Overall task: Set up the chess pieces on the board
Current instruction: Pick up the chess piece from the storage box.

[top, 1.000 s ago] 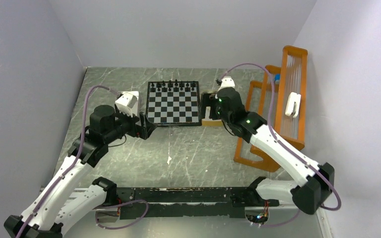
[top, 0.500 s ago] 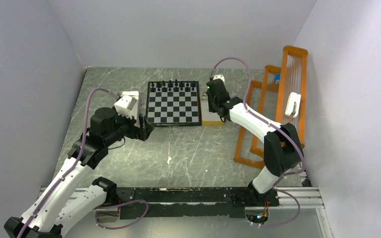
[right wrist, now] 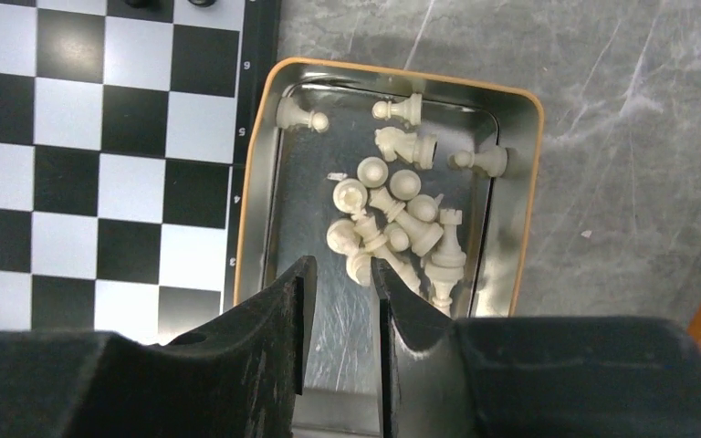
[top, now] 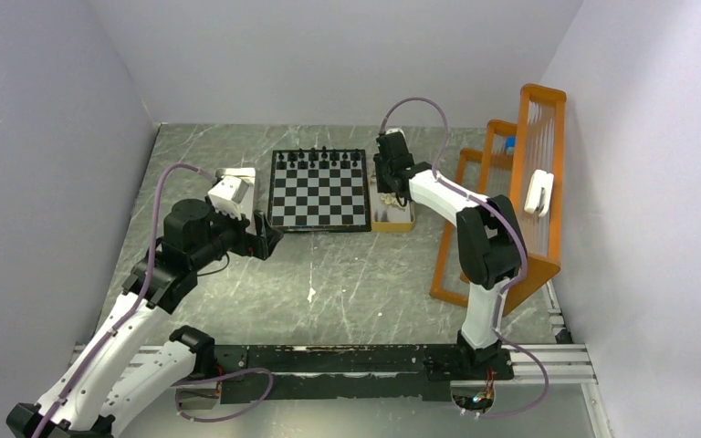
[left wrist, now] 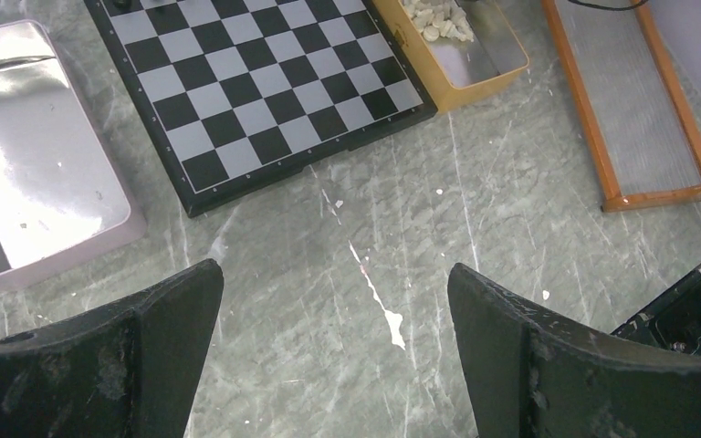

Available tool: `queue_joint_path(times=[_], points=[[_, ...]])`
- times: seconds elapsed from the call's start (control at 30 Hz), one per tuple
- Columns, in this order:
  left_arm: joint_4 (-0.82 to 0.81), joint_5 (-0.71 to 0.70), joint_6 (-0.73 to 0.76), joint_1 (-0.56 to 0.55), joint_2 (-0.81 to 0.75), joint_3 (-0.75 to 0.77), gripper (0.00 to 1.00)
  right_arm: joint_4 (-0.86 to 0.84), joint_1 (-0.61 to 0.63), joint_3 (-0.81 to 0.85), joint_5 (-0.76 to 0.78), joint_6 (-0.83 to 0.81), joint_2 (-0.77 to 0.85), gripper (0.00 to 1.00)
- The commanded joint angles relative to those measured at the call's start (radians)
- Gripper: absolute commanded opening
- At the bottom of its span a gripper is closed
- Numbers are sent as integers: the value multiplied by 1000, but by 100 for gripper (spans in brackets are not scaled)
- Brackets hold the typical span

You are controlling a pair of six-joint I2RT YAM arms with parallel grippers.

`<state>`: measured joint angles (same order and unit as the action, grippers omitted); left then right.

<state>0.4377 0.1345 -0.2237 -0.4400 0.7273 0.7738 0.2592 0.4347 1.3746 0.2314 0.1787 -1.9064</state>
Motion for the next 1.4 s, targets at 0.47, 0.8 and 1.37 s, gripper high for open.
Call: queue_joint_path(times=[0.47, 0.8, 1.37], points=[[-10, -5, 15, 9, -9, -4, 98, 18, -50, 20, -68, -14, -81, 32], [-10, -12, 16, 9, -6, -2, 98, 18, -57, 32, -99, -23, -119, 30], [-10, -15, 18, 9, 4, -1, 97, 67, -56, 30, -31, -6, -52, 16]])
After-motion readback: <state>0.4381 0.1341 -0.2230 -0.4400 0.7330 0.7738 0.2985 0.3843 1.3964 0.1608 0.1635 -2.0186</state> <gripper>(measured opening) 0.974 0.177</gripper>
